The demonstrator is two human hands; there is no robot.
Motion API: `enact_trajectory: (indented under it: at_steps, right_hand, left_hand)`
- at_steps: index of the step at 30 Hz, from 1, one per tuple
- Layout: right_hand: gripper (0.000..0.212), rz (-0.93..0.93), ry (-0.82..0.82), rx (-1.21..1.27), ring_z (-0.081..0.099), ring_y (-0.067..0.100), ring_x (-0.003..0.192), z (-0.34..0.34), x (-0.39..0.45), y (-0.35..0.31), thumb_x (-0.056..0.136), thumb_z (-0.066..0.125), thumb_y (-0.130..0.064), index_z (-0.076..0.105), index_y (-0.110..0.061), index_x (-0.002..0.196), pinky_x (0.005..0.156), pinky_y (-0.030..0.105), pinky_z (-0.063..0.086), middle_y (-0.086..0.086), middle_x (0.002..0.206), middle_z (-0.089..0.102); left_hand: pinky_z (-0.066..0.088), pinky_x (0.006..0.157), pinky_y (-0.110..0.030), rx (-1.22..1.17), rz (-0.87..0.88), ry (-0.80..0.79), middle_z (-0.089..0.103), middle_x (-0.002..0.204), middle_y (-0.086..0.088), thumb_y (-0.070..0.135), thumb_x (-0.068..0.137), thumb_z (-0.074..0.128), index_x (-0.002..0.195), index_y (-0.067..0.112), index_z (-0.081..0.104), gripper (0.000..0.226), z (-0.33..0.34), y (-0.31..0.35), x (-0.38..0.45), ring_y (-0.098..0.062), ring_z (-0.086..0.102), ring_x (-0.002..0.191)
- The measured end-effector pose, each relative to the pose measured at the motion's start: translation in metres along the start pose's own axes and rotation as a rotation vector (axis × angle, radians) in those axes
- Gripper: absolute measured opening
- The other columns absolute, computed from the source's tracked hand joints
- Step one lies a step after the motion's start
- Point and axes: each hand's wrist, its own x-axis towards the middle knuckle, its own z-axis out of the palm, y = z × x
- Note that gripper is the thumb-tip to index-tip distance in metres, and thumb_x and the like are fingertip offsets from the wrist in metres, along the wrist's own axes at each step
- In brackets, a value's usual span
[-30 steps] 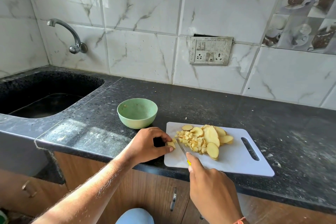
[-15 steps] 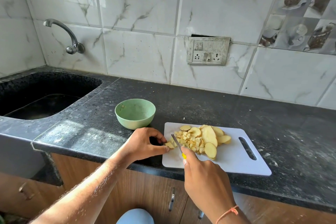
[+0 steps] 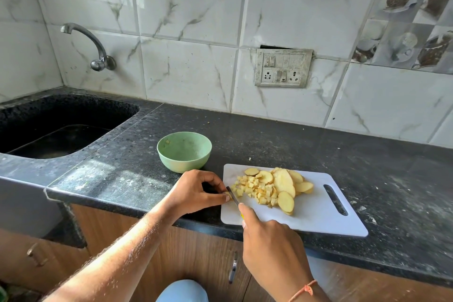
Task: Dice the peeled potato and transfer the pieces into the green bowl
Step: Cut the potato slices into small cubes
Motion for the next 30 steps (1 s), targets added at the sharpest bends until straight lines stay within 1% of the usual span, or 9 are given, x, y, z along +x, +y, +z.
enact_trajectory:
  at_steps: [3,6,10,12,17,21,24,27,30]
  right_hand:
    - [0.06,-0.037,-0.03,-0.044,0.067,0.026,0.083,0.003,0.001,0.0,0.105,0.033,-0.021,0.016,-0.03,0.162,0.062,0.036,0.044,0.003,0.095,0.071]
    - [0.064,-0.061,-0.052,-0.085,0.057,0.03,0.077,0.001,0.003,-0.001,0.104,0.032,-0.016,0.013,-0.028,0.163,0.051,0.036,0.032,0.007,0.098,0.069]
    - [0.067,-0.086,-0.056,-0.109,0.062,0.032,0.081,0.001,0.006,-0.001,0.101,0.034,-0.009,0.014,-0.024,0.163,0.061,0.037,0.038,0.01,0.096,0.068]
    - [0.067,-0.094,-0.052,-0.112,0.064,0.032,0.082,0.003,0.01,-0.001,0.1,0.036,-0.007,0.016,-0.024,0.162,0.062,0.037,0.038,0.01,0.095,0.069]
    - [0.06,-0.122,-0.026,-0.035,0.066,0.031,0.085,0.008,0.015,0.008,0.104,0.039,-0.017,0.023,-0.028,0.16,0.062,0.038,0.039,0.007,0.094,0.07]
    - [0.058,-0.125,-0.033,0.014,0.064,0.03,0.083,0.003,0.01,0.017,0.106,0.04,-0.021,0.023,-0.032,0.161,0.062,0.037,0.037,0.006,0.09,0.066]
    - [0.055,-0.109,-0.059,0.047,0.056,0.029,0.078,0.001,0.004,0.02,0.107,0.039,-0.023,0.022,-0.033,0.159,0.063,0.037,0.038,0.002,0.077,0.051]
    - [0.051,-0.128,-0.071,0.078,0.06,0.027,0.078,0.001,-0.006,0.026,0.108,0.035,-0.028,0.02,-0.036,0.157,0.064,0.04,0.045,-0.003,0.075,0.046]
    - [0.05,-0.157,-0.061,0.07,0.047,0.021,0.061,0.0,-0.018,0.036,0.109,0.032,-0.032,0.018,-0.037,0.157,0.061,0.039,0.044,-0.007,0.066,0.04]
  left_hand:
    - [0.054,0.076,-0.016,-0.023,0.013,-0.007,0.078,0.087,0.02,0.033,0.078,0.093,0.089,0.029,0.083,0.016,-0.001,0.0,0.0,-0.003,0.074,0.086]
    - [0.05,0.077,-0.01,-0.022,0.012,-0.01,0.078,0.089,0.023,0.033,0.079,0.093,0.09,0.029,0.085,0.014,-0.001,-0.001,0.001,0.001,0.074,0.089]
    - [0.049,0.079,-0.01,-0.012,0.008,-0.005,0.077,0.09,0.024,0.034,0.077,0.094,0.088,0.032,0.085,0.014,-0.001,-0.004,0.001,0.001,0.073,0.091]
    - [0.049,0.079,-0.011,-0.001,0.015,-0.006,0.077,0.09,0.023,0.033,0.078,0.094,0.086,0.034,0.084,0.013,0.0,-0.004,0.002,0.0,0.073,0.09]
    - [0.05,0.079,-0.012,0.008,-0.001,0.01,0.076,0.091,0.024,0.033,0.078,0.094,0.085,0.036,0.084,0.013,0.002,-0.005,0.001,0.001,0.073,0.09]
    - [0.051,0.079,-0.012,0.005,0.015,0.003,0.077,0.091,0.023,0.032,0.078,0.094,0.087,0.036,0.085,0.013,0.004,-0.002,0.0,0.0,0.073,0.089]
    - [0.052,0.08,-0.013,0.005,0.022,-0.001,0.077,0.092,0.023,0.032,0.079,0.094,0.087,0.035,0.085,0.013,0.004,-0.002,0.0,0.0,0.073,0.089]
    - [0.052,0.081,-0.014,0.018,0.02,-0.003,0.077,0.093,0.024,0.033,0.079,0.094,0.087,0.037,0.084,0.013,0.004,-0.002,0.0,0.001,0.073,0.09]
    - [0.051,0.081,-0.013,0.025,0.014,0.003,0.076,0.093,0.025,0.033,0.078,0.094,0.087,0.037,0.084,0.013,0.004,-0.003,0.001,0.001,0.073,0.091]
